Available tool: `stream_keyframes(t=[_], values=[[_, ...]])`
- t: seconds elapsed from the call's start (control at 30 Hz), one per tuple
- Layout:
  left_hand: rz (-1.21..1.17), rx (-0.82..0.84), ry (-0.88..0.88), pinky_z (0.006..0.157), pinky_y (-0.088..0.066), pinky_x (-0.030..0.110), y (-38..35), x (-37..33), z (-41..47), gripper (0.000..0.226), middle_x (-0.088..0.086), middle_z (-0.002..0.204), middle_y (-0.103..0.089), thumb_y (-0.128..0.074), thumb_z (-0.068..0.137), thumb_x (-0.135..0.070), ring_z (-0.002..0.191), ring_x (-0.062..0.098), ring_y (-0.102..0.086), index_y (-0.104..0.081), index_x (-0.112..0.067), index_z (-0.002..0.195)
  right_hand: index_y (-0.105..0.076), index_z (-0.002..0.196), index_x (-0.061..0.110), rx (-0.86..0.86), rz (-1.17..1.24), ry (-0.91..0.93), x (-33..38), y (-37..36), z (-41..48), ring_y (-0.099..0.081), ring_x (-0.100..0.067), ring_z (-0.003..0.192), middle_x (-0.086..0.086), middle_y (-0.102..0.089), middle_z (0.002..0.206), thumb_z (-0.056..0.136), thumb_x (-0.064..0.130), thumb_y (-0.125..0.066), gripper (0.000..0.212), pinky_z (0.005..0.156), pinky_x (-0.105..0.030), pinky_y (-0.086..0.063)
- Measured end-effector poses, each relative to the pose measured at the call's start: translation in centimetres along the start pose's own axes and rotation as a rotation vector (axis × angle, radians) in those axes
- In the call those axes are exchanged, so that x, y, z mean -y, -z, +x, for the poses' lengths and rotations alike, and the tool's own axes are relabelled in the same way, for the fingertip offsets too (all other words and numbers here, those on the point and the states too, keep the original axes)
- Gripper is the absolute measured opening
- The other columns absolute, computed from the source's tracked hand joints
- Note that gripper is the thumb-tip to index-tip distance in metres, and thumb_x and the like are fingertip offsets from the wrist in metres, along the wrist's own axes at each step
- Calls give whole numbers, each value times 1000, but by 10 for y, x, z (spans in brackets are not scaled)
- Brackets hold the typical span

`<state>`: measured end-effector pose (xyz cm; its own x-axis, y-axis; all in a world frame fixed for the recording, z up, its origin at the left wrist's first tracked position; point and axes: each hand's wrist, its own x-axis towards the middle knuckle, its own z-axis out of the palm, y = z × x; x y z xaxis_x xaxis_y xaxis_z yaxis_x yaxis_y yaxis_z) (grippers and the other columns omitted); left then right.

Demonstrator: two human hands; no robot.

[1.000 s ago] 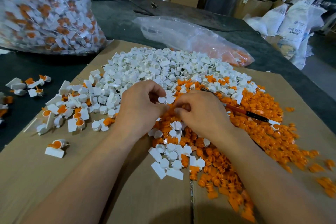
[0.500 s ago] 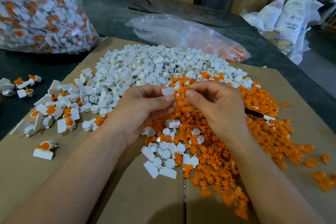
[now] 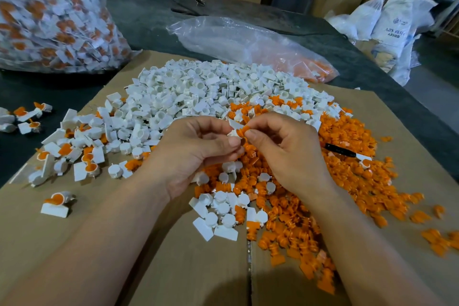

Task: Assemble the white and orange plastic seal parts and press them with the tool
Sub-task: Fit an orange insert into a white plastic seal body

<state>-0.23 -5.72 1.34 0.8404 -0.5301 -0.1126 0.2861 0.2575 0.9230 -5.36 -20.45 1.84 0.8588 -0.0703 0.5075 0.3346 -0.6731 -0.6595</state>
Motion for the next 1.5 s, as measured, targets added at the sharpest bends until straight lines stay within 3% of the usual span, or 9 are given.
stream_keyframes(t=[0.07,0.2,0.43,0.6,0.87,1.0,1.27,1.4,1.5], values=[[45,-15,-34,50,-54,19,0,1,0,14,12,59,-67,-69,49,-3,58,19,-69,-67,-9,62,-67,82,13,-6,-90,63,0,2,0,-54,-4,75,11,-59,72,82,10,-62,6,63,-10,-41],[124,-27,-104,52,-54,19,-2,4,1,14,10,59,-68,-70,50,-7,57,18,-69,-67,-11,63,-67,82,8,4,-182,116,1,5,0,-52,-10,74,0,-62,72,81,13,-59,10,61,-18,-40],[233,-42,-197,50,-53,16,-8,6,-1,18,6,57,-68,-67,57,-9,52,13,-67,-65,-7,74,-67,80,8,37,-213,73,1,8,-2,-46,-2,60,7,-56,68,80,19,-57,15,57,-19,-38],[200,-31,-186,49,-52,16,-9,7,-2,18,7,55,-67,-66,57,-7,50,12,-66,-64,-3,75,-67,80,9,29,-245,58,2,7,-1,-43,4,59,13,-50,66,80,23,-56,18,55,-9,-33],[155,-33,-148,53,-54,19,-8,8,-1,21,11,61,-69,-68,56,-8,57,17,-69,-64,0,75,-67,78,8,19,-264,111,1,8,-3,-44,0,58,10,-53,66,80,20,-58,15,53,-19,-38],[134,-8,-135,53,-54,19,-6,5,-2,6,11,60,-69,-67,58,-6,57,17,-69,-71,-10,62,-70,79,10,19,-188,135,1,7,-4,-54,-8,67,3,-64,70,79,18,-62,11,57,-25,-45],[157,-32,-150,55,-54,18,-7,5,-3,29,9,64,-70,-60,77,11,59,17,-68,-75,-12,67,-70,80,15,31,1,-14,-1,5,-4,-60,-7,68,7,-65,73,78,16,-70,3,62,-29,-50],[147,-33,-125,56,-54,18,-7,3,-2,33,9,65,-70,-57,79,12,60,15,-68,-75,-12,66,-66,76,24,19,36,15,2,5,-5,-56,1,65,16,-60,67,80,20,-63,6,55,-11,-42],[137,-39,-123,55,-53,17,-7,4,-3,33,9,67,-70,-56,80,12,61,15,-68,-75,-11,68,-66,76,22,-20,43,-9,1,6,-3,-55,0,65,16,-60,68,79,21,-62,5,56,-10,-41]])
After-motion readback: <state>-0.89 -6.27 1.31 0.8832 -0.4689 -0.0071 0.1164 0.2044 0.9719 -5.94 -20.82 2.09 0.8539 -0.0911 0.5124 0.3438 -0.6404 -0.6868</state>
